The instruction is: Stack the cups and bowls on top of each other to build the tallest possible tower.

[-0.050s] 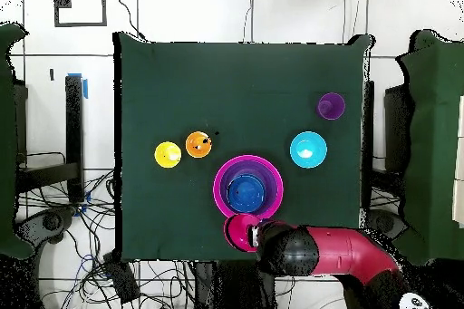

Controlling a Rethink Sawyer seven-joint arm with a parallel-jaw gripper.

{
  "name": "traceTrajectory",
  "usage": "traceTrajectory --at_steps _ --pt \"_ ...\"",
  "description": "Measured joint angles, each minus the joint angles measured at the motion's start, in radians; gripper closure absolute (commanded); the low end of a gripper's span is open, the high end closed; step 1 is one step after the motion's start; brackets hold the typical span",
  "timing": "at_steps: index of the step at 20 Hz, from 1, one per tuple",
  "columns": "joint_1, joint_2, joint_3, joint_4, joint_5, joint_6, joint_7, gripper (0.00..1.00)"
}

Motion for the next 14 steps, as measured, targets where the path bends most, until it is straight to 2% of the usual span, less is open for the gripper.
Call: traceTrajectory --at_steps 8,14 --pt "0.008 0.064 -0.037 -0.048 -0.042 0.0 0.0 1.0" --pt "0.013 0.15 -0.069 -0.125 -0.09 -0.012 0.0 1.0"
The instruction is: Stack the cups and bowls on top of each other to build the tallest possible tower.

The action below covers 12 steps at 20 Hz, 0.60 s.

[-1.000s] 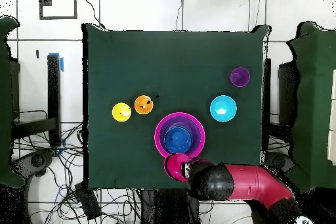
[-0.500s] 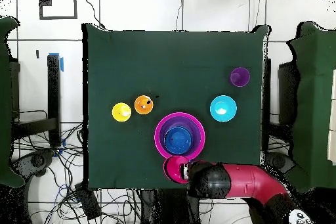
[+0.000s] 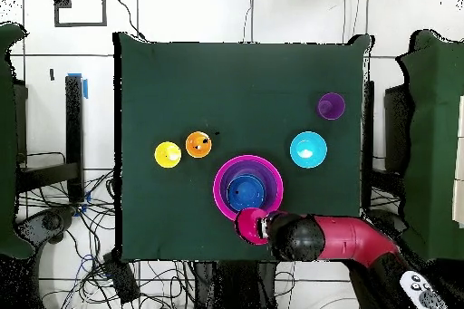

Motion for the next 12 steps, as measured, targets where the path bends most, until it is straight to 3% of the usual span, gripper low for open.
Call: traceTrajectory --at_steps 7,12 --pt "0.0 0.087 -0.017 -0.057 -0.04 -0.064 0.0 1.0" --pt "0.002 0.107 -0.018 -0.063 -0.044 -0.076 0.0 1.0"
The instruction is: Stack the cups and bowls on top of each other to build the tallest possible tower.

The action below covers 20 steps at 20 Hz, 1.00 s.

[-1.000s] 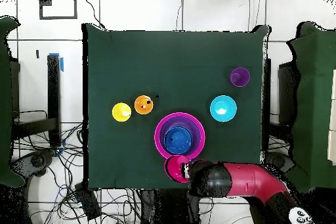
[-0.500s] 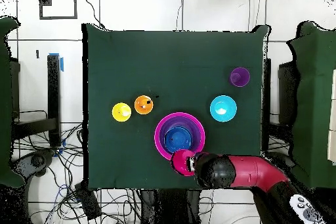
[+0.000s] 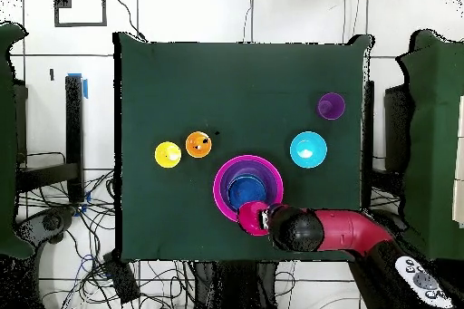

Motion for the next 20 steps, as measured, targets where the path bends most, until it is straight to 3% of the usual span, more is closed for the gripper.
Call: traceTrajectory --at_steps 20 --pt "0.023 -0.005 -0.001 0.0 0.0 0.0 0.0 1.0"
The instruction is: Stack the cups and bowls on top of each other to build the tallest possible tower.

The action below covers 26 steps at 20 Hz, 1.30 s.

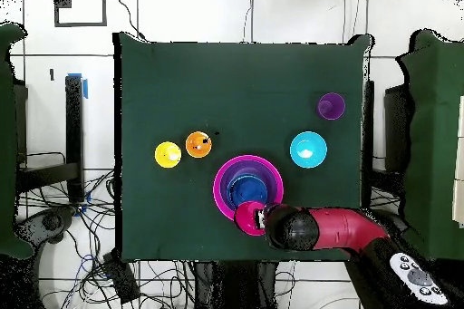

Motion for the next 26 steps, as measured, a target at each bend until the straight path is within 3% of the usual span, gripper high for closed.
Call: traceTrajectory --at_steps 8,16,26 --pt "0.0 -0.064 0.0 0.0 0.005 0.002 0.0 1.0" --pt "0.0 -0.145 0.016 0.0 0.06 0.049 0.0 1.0" --pt "0.001 -0.173 0.018 -0.002 0.08 0.055 0.0 1.0"
